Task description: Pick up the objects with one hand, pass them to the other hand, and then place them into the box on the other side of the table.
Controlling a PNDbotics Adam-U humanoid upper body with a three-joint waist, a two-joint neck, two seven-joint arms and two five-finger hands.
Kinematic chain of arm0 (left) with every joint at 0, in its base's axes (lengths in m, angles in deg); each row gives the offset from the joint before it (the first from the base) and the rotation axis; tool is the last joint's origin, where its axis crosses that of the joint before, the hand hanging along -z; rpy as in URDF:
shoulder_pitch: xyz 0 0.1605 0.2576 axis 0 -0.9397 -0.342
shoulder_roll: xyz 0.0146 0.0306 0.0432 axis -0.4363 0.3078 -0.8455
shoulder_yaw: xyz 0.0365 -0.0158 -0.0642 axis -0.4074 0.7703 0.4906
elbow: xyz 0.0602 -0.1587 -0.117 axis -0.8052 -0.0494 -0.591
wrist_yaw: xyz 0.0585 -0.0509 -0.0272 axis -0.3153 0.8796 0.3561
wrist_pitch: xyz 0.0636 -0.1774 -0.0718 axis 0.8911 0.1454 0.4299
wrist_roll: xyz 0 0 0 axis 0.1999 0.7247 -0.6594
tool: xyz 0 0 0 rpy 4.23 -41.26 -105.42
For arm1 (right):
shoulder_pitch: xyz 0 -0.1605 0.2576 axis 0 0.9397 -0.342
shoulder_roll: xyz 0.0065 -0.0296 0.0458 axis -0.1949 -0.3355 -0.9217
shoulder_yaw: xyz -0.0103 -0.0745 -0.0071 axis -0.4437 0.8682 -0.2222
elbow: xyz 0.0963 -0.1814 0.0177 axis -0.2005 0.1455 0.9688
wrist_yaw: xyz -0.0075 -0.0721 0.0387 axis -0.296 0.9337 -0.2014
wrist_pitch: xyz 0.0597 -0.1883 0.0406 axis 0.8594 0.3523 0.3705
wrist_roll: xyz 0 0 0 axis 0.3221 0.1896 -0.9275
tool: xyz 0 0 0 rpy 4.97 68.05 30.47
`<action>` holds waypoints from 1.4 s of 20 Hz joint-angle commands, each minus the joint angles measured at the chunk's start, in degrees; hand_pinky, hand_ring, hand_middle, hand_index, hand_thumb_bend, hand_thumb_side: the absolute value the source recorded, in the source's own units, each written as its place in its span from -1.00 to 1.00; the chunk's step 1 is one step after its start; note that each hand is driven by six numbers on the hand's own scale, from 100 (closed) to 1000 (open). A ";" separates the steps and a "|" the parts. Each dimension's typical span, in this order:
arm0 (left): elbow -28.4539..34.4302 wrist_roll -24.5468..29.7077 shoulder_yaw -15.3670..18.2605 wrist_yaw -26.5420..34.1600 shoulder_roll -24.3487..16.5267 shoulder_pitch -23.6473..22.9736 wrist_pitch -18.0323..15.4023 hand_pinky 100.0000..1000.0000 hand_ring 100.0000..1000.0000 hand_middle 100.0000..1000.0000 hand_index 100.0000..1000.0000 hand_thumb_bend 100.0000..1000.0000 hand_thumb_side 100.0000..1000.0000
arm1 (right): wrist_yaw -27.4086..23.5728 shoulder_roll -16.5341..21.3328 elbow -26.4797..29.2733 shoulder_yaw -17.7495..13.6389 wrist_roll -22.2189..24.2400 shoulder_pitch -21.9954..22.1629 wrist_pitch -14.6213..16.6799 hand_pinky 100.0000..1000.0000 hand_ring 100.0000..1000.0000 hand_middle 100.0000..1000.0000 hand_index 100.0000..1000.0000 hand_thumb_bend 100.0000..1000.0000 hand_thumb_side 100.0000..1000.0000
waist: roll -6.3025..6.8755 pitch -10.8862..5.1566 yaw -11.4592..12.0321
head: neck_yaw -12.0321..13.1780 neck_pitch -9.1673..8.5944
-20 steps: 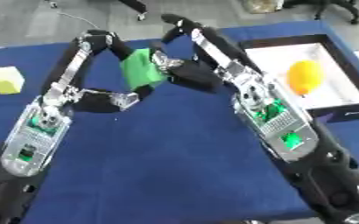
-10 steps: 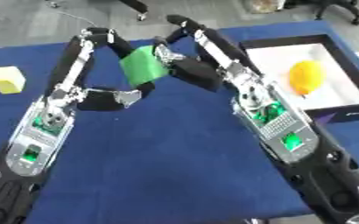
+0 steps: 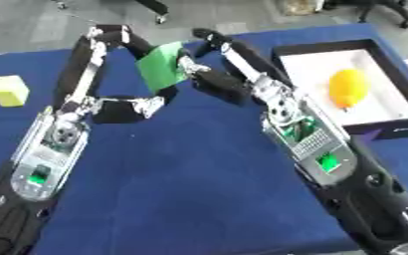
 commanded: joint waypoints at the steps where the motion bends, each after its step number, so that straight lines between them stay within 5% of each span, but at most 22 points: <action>1: 1.42 -0.70 -0.24 -0.30 0.40 1.28 -0.18 0.40 -0.12 -0.47 0.06 -0.23 -0.88 | 0.39 0.99 0.30 -0.21 0.42 -0.72 -0.02 -0.22 1.00 0.54 1.00 -1.00 0.75 | -0.86 -0.28 0.04 | 0.16 -0.15; 17: -0.79 0.56 -1.22 -1.06 1.23 2.44 -0.71 0.41 -0.12 -0.47 0.07 -0.22 -0.87 | -4.57 1.29 1.71 -0.51 0.55 -0.64 2.23 -0.28 1.00 0.52 1.00 -1.00 0.76 | -0.88 -0.16 -0.19 | 0.51 -0.15; 28: -3.06 0.30 -1.01 -2.04 1.69 2.83 -0.76 0.41 -0.12 -0.48 0.07 -0.21 -0.87 | -14.63 1.69 2.43 -0.70 -2.10 -0.47 3.91 -0.34 1.00 0.49 1.00 -1.00 0.83 | -0.86 -0.11 -0.44 | 0.92 -0.15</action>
